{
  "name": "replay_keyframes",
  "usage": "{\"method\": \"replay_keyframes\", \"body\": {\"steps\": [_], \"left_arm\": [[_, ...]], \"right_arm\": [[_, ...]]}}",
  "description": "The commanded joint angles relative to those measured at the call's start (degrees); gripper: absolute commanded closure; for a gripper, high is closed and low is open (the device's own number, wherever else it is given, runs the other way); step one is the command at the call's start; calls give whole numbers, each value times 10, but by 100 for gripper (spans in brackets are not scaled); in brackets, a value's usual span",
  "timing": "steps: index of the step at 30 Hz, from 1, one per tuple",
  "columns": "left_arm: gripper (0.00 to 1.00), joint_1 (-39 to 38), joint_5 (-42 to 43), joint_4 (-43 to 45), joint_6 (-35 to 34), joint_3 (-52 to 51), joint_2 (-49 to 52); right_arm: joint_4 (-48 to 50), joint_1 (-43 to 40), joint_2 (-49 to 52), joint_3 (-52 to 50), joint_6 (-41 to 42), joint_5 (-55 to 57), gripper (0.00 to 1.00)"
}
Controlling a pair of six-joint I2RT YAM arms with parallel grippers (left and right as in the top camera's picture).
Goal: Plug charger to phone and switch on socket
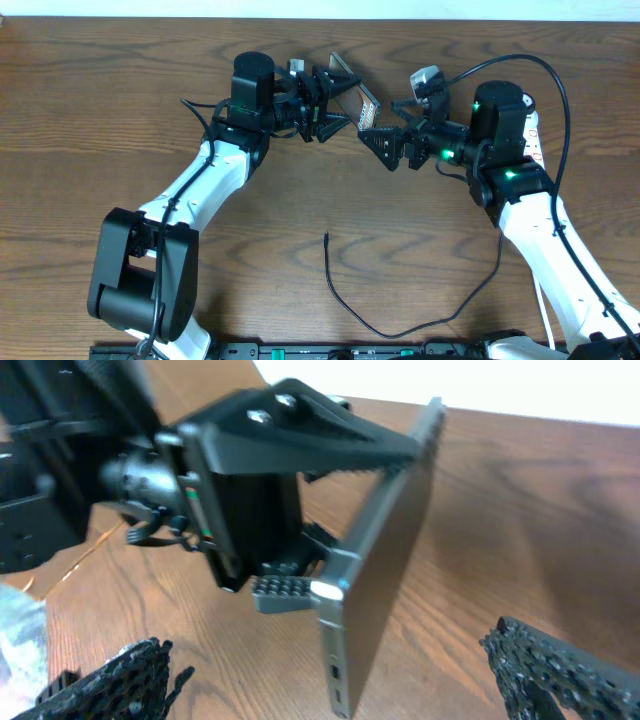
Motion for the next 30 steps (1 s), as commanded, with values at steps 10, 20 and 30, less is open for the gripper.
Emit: {"method": "replay_keyframes", "body": {"steps": [10,20,30], "left_arm": [[93,0,20,7,-1,14,-20],[93,-6,19,8,-14,14,-20],[93,-8,15,7,-20,14,-20]], "right_arm": [[-2,53,8,13,22,80,1],[29,58,45,13,50,172,1],[100,98,89,13,63,172,1]]}}
